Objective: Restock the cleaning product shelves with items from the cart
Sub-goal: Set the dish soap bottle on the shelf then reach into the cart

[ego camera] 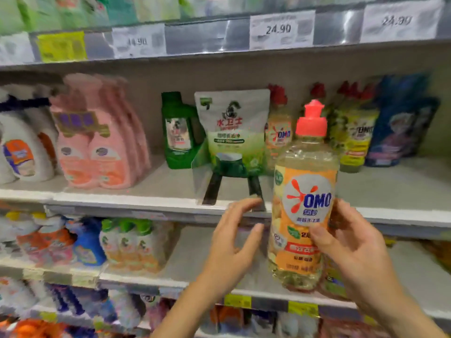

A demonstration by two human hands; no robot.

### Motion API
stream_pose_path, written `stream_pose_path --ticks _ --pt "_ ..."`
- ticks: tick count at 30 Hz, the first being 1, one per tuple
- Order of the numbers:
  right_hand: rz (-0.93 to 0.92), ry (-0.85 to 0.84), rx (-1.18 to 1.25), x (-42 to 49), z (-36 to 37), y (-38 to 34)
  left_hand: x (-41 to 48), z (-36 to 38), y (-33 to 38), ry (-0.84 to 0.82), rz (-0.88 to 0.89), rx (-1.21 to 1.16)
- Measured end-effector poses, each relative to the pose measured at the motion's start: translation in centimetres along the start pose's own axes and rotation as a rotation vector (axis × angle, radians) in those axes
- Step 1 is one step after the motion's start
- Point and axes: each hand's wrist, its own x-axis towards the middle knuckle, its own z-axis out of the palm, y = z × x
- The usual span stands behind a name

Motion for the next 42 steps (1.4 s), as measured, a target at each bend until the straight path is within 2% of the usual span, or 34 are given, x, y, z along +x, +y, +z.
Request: stream_pose_path --ticks 4,8,16,19,24,28,36,42 --pt "-0.106 0.100 -0.093 3.4 -2.5 0.4 4.7 1.3 -1.7 -0.124 -0.022 0.063" --pt "-0.114 0.135 -0.184 7.3 -3.9 1.5 8.9 1.9 -3.3 -0.294 -0.081 0.133" --pt "0.022 0.079 -0.161 11.3 -4.2 5.7 12.2 2.5 -5.7 -0.482 -0.146 0.060" --pt "0.044 0.020 -0.165 11.4 -4.7 5.8 12.2 2.4 -6.3 -0.502 -0.150 0.021" --pt "0.076 -0.107 -0.350 12.3 -5.9 5.7 12.4 2.7 -6.9 -0.489 -0.153 0.006" --pt "0.061 -0.132 -0.503 13.9 -6.4 6.2 12.3 2.8 -7.2 -0.498 -0.157 -0.055" --pt "0.128 -0.133 -0.639 17.1 -6.3 6.9 12.1 2.7 -6.5 -0.496 -0.179 -0.066" --pt "0.086 -0.153 -0.669 19.4 -6.4 8.1 11.9 2.6 -6.2 -0.499 -0.196 -0.055"
